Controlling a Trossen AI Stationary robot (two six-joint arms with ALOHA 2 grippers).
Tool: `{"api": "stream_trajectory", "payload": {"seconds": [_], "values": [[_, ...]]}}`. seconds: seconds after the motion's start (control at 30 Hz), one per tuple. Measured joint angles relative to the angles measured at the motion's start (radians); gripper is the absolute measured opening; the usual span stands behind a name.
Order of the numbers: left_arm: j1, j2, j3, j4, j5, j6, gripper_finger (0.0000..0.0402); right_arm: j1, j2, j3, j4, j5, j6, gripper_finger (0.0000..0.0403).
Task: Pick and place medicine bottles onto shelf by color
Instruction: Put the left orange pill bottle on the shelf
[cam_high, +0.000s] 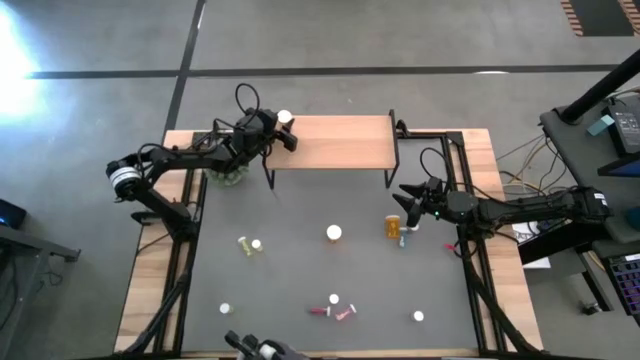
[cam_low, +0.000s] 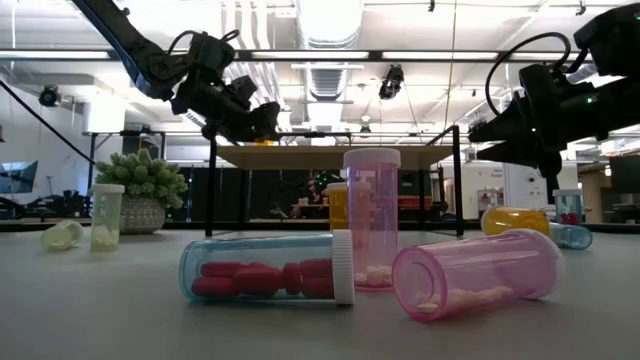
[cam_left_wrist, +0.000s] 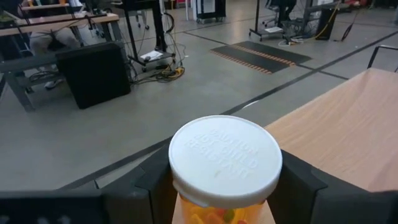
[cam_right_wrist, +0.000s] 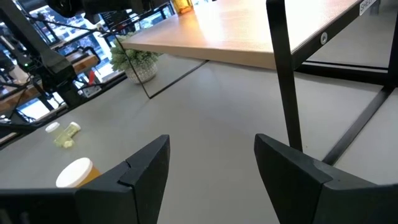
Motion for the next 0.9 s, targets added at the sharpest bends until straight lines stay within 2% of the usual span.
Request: {"api": "stream_trajectory", "payload": {"seconds": [0.27, 0.53, 0.9], "values": [[0.002, 0.000, 0.000, -0.002, -0.003, 0.000, 0.0180, 0.000, 0.000, 0.000, 0.000, 0.000, 0.000, 0.0224], [0.002, -0.003, 0.000, -0.009, 0.003, -0.001, 0.0229, 0.000, 0.000, 0.000, 0.000, 0.000, 0.000, 0.0224], [-0.011, -0.084, -0.009, -0.076, 0.014, -0.004, 0.0233, 0.000, 0.000, 0.000, 0.000, 0.000, 0.000, 0.0224]]}}
